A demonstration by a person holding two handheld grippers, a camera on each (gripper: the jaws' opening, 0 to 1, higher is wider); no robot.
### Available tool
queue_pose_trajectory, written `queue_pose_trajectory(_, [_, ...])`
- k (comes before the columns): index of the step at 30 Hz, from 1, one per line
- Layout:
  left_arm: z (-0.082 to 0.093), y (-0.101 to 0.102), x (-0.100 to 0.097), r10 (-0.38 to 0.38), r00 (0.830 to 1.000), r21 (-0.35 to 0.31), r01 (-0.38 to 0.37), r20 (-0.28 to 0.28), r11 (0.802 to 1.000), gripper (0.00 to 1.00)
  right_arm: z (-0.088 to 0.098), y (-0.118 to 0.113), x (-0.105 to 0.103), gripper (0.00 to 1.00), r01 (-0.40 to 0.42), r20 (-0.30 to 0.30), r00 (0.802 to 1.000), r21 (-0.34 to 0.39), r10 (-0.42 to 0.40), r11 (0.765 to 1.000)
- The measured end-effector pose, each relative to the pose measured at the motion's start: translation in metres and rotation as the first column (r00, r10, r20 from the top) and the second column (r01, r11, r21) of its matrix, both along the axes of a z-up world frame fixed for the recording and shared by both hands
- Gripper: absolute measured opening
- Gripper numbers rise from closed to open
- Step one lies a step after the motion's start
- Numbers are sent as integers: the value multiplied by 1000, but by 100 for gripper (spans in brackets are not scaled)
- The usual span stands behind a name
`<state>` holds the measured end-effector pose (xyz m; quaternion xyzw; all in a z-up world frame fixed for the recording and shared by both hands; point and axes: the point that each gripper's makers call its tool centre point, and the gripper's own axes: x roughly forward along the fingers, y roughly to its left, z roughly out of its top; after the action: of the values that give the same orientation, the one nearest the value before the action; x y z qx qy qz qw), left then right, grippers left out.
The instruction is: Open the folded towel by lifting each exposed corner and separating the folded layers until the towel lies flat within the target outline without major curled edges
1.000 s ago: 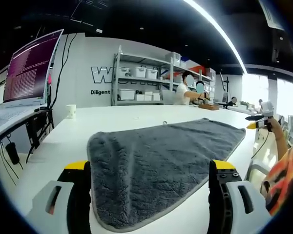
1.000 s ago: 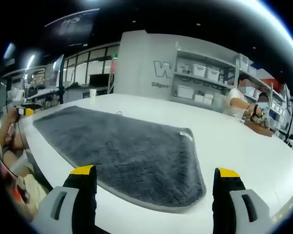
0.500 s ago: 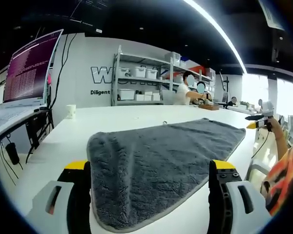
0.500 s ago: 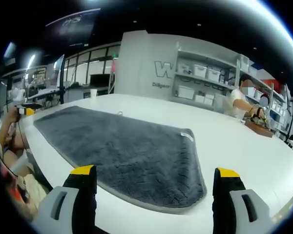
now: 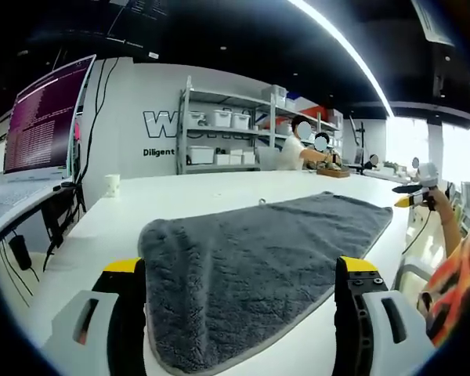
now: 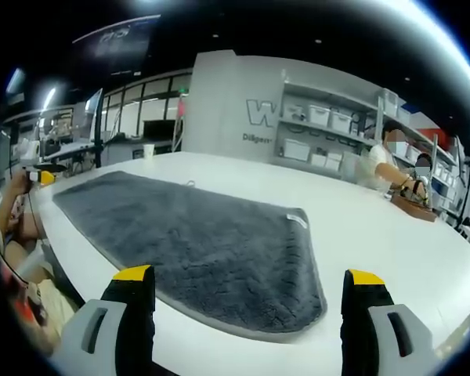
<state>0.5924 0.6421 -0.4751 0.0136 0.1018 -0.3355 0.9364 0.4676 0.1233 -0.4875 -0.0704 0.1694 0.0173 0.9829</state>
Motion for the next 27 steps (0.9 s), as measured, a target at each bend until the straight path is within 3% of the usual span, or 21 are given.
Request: queue_pose_trajectory(27, [-3, -7, 3, -15, 1000, 5, 15, -9, 1000, 100, -4, 1, -2, 99, -3, -10, 1000, -6, 3, 1000])
